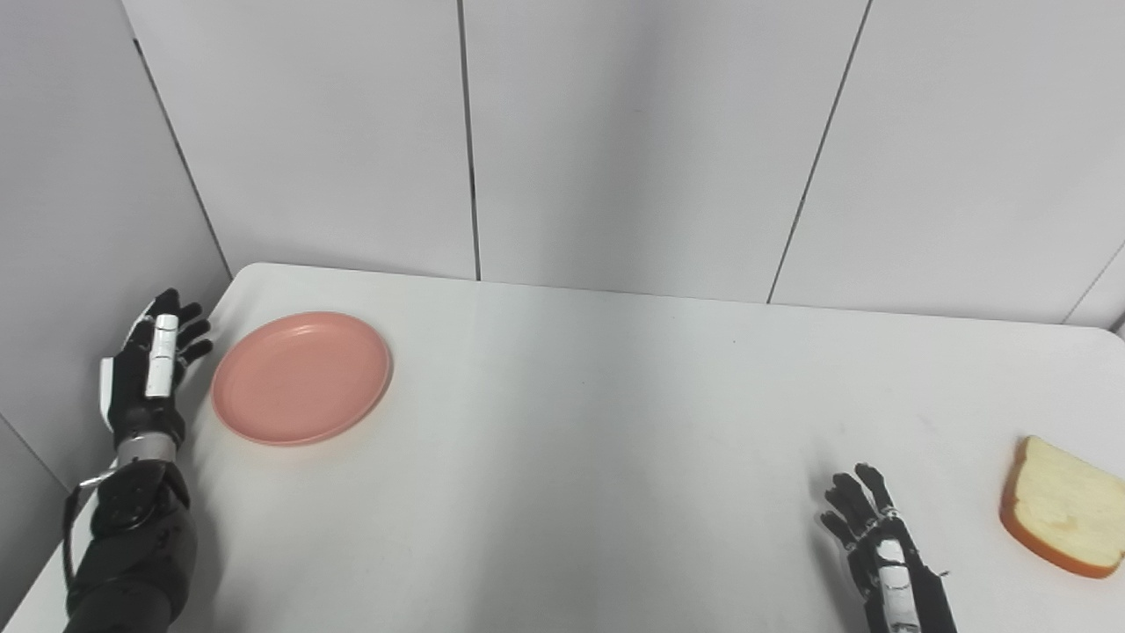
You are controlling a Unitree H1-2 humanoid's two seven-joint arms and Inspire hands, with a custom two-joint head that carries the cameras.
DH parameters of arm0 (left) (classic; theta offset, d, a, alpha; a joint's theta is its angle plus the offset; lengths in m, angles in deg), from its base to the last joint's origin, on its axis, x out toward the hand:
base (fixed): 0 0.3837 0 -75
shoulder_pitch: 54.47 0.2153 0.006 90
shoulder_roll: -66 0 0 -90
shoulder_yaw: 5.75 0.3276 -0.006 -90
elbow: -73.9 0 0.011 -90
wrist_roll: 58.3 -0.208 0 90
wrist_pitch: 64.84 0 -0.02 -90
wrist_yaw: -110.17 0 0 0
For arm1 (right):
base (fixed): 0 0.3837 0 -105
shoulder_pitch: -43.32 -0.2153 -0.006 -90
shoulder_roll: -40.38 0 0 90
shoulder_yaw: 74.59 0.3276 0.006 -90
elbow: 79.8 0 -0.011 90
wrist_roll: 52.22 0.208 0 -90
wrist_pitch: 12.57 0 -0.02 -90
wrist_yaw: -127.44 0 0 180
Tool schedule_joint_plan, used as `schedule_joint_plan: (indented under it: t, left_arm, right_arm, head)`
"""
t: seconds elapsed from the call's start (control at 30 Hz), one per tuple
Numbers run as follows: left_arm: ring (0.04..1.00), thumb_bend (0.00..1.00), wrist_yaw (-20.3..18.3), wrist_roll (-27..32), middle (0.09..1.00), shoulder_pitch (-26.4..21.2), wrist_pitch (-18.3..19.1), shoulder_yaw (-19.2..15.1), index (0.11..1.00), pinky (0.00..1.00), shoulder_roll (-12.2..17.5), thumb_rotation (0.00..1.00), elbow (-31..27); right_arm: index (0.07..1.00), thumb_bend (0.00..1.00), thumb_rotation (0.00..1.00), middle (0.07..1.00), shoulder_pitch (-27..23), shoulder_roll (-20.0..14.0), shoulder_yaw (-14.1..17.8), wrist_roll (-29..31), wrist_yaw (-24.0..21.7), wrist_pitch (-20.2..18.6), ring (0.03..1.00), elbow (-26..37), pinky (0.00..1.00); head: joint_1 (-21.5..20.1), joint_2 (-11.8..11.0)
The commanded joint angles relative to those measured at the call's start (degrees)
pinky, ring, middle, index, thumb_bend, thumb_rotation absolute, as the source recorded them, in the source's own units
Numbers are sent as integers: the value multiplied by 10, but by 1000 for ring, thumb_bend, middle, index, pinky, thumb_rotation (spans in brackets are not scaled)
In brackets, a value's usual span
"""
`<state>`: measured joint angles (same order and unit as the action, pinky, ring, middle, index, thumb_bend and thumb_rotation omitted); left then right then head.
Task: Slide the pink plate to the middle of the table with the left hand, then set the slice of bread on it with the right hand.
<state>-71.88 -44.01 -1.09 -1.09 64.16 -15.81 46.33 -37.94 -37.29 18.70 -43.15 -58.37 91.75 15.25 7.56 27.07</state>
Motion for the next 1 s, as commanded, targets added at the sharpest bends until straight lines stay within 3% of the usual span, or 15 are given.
schedule_joint_plan:
  t: [0.0, 0.2, 0.33, 0.53, 0.73, 0.97]
  left_arm:
    - [750, 864, -26, 8, 764, -18, -6, 5, 813, 704, -13, 782, -1]
    - [807, 899, -33, -6, 816, -14, -5, 33, 816, 737, -26, 795, -16]
    - [836, 834, -38, -4, 813, -9, 4, 46, 825, 810, -38, 803, -33]
    - [891, 846, -44, -17, 886, -4, 23, 70, 901, 845, -44, 837, -39]
    - [852, 860, -52, -8, 850, 3, 26, 80, 856, 789, -61, 769, -60]
    - [818, 874, -49, -7, 815, 21, 67, 91, 841, 758, -101, 745, -143]
  right_arm:
    - [925, 768, 899, 898, 5, 7, -7, 0, 1, -5, 899, -12, 897]
    - [933, 759, 889, 901, 8, 8, -9, -1, 1, -13, 898, -4, 899]
    - [926, 784, 875, 896, 10, 8, -10, 0, 2, -18, 889, 2, 887]
    - [925, 783, 881, 892, 11, 8, -11, -5, 2, -19, 885, 6, 886]
    - [922, 776, 883, 890, 12, 9, -11, -6, 1, -14, 883, 4, 884]
    - [915, 773, 880, 881, 14, 10, -13, -8, 0, -11, 870, 6, 860]
  head:
    - [0, 1]
    - [-5, 5]
    - [-6, 7]
    - [-11, 10]
    - [-14, 12]
    - [-21, 15]
